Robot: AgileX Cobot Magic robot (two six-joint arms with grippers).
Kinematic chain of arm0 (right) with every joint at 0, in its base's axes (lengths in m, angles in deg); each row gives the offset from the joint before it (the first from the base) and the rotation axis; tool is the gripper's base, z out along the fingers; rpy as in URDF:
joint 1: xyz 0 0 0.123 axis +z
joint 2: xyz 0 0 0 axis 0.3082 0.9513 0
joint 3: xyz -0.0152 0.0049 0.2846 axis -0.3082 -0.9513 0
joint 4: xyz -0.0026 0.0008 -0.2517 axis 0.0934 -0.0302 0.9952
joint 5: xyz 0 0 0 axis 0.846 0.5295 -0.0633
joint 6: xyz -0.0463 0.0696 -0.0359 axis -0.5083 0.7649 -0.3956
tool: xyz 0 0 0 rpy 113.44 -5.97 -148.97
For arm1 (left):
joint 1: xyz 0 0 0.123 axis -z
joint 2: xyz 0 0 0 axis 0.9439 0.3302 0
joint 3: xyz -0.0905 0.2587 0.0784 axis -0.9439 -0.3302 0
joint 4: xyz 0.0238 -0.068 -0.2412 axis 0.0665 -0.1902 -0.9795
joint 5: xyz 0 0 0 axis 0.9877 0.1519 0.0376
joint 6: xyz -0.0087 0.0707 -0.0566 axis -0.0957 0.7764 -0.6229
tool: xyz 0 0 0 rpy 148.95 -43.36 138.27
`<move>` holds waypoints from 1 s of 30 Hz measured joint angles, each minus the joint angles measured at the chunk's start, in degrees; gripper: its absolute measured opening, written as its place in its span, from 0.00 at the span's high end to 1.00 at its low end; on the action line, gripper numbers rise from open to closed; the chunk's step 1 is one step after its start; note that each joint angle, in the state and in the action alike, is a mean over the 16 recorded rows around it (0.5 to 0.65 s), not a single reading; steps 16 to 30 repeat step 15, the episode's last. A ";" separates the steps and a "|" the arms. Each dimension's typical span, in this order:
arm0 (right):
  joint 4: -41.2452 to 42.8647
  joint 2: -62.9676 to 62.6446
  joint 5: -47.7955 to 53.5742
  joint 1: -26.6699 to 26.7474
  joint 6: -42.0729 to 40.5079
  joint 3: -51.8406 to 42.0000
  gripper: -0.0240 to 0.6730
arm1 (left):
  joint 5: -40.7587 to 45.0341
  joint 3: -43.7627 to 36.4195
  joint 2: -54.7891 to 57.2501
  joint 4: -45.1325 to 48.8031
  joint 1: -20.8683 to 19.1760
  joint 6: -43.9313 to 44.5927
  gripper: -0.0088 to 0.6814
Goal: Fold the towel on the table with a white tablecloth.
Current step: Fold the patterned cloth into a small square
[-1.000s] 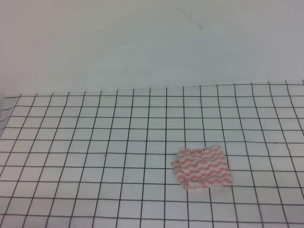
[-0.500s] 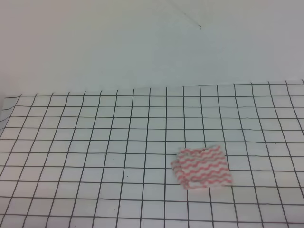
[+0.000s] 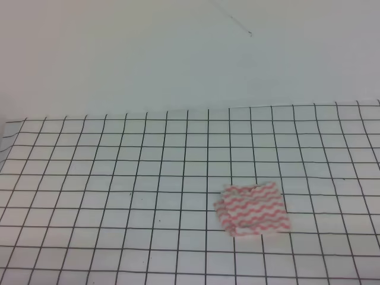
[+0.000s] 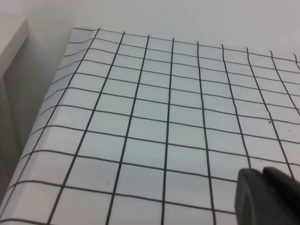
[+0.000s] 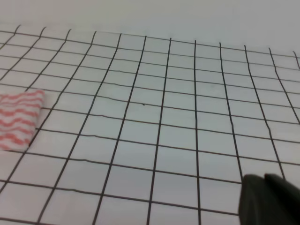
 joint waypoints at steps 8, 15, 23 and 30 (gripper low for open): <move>0.00 0.00 -0.04 0.00 0.00 0.00 0.97 | 0.00 -0.10 0.05 0.03 0.00 0.00 0.99; 0.00 0.08 -0.07 0.01 0.00 0.00 0.97 | 0.00 -0.10 0.05 0.03 0.00 0.00 0.99; 0.00 0.08 -0.07 0.01 0.00 0.00 0.97 | 0.00 -0.10 0.05 0.03 0.00 0.00 0.99; 0.00 0.08 -0.07 0.01 0.00 0.00 0.97 | 0.00 -0.10 0.05 0.03 0.00 0.00 0.99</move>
